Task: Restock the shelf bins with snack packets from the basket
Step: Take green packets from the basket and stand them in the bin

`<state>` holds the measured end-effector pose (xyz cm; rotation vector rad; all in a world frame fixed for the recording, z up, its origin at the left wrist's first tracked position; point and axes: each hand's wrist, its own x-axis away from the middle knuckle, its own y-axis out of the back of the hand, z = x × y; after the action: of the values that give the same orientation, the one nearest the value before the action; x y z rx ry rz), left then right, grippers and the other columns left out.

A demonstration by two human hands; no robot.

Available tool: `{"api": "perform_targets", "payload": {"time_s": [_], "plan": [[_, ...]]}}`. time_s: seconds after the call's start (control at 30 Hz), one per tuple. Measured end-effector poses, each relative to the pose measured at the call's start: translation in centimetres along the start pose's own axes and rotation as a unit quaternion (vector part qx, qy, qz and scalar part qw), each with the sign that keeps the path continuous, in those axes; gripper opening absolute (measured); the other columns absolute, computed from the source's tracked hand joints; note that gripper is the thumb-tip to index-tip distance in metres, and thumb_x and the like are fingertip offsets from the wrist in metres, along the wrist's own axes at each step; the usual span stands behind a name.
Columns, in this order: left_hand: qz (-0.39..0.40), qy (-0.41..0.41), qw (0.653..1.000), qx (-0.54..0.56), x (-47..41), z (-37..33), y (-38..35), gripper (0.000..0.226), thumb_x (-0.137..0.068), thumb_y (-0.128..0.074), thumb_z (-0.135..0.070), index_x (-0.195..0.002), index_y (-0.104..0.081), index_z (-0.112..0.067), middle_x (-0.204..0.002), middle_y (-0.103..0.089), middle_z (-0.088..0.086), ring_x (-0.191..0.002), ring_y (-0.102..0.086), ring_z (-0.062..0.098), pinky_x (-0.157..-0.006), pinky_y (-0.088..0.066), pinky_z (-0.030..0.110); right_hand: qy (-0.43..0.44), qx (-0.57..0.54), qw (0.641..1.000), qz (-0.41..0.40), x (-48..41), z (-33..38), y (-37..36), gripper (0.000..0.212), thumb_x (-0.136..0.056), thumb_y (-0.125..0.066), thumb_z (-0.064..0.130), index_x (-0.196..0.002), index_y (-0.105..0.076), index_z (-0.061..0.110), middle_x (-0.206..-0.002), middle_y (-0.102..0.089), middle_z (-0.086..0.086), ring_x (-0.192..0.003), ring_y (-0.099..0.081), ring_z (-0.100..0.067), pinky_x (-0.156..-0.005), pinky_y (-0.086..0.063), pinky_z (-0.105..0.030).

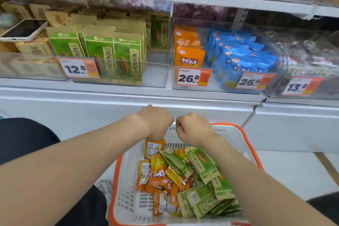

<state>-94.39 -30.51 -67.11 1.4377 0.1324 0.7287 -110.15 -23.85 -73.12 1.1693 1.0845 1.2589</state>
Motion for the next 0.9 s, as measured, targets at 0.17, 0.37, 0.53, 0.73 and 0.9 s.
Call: {"api": "perform_targets", "payload": {"time_s": [0.17, 0.37, 0.53, 0.73, 0.9], "plan": [[0.156, -0.070, 0.985, -0.038, -1.4, -1.2, -4.1, 0.038, -0.101, -0.049, -0.016, -0.137, -0.059, -0.022, -0.128, -0.065, 0.005, -0.103, -0.066, 0.028, -0.079, -0.057, 0.041, -0.001, 0.034, 0.980, 0.195, 2.7, -0.6, -7.1, 0.035, -0.096, -0.050, 0.010, -0.129, -0.061, 0.018, -0.116, -0.067, -0.009, -0.103, -0.066, -0.032, -0.077, -0.052, -0.037], [0.147, -0.068, 0.985, -0.060, -2.3, -1.6, -5.1, 0.035, -0.095, -0.053, -0.004, -0.125, -0.063, -0.018, -0.113, -0.066, 0.005, -0.078, -0.060, 0.021, -0.054, -0.038, 0.032, 0.051, 0.134, 0.933, 0.329, 4.6, -0.6, -14.0, 0.053, -0.097, -0.055, 0.012, -0.147, -0.046, 0.028, -0.142, -0.050, -0.018, -0.128, -0.051, -0.041, -0.104, -0.049, -0.056], [0.149, -0.070, 0.985, -0.046, -3.3, -1.4, -5.8, 0.042, -0.093, -0.054, -0.008, -0.133, -0.062, -0.020, -0.122, -0.068, 0.006, -0.083, -0.066, 0.023, -0.053, -0.041, 0.031, 0.070, 0.249, 0.906, 0.336, 5.2, -0.3, -17.6, 0.052, -0.100, -0.056, 0.023, -0.151, -0.043, 0.022, -0.154, -0.034, -0.029, -0.141, -0.035, -0.047, -0.111, -0.039, -0.059], [0.147, -0.082, 0.985, -0.044, -3.6, -0.8, -5.6, 0.048, -0.096, -0.054, -0.004, -0.141, -0.056, -0.020, -0.126, -0.065, 0.006, -0.093, -0.066, 0.024, -0.066, -0.052, 0.034, 0.048, 0.166, 0.956, 0.236, 3.3, -1.0, -14.9, 0.022, -0.094, -0.060, 0.000, -0.111, -0.064, 0.014, -0.097, -0.065, -0.008, -0.085, -0.065, -0.030, -0.074, -0.058, -0.043], [0.132, -0.050, 0.990, 0.000, -3.9, 0.8, -5.5, 0.061, -0.095, -0.058, 0.004, -0.149, -0.040, -0.020, -0.122, -0.063, 0.005, -0.083, -0.060, 0.024, -0.056, -0.041, 0.033, -0.012, -0.068, 0.991, 0.114, 1.5, -1.7, -11.5, 0.049, -0.088, -0.063, 0.007, -0.120, -0.038, 0.034, -0.094, -0.067, -0.001, -0.075, -0.061, -0.023, -0.059, -0.053, -0.038]]}}
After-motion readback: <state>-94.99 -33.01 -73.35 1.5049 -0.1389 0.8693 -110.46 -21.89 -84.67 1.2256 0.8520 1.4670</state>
